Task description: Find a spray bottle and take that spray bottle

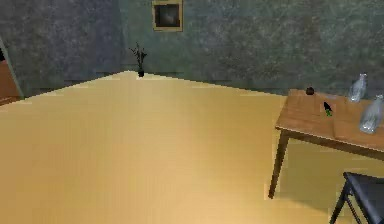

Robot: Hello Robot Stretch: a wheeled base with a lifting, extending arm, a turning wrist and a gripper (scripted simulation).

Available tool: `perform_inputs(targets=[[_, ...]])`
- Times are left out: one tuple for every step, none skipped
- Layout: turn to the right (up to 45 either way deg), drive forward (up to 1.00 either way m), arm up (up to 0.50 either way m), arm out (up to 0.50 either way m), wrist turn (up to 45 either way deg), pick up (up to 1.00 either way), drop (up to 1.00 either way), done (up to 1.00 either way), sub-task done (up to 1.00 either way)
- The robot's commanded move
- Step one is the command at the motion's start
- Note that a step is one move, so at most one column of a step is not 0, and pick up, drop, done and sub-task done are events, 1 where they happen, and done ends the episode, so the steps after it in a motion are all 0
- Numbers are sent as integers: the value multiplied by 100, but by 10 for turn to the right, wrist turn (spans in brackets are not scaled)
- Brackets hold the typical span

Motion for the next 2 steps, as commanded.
perform_inputs(targets=[[450, 0, 0, 0, 0, 0, 0, 0, 0], [450, 0, 0, 0, 0, 0, 0, 0, 0]])
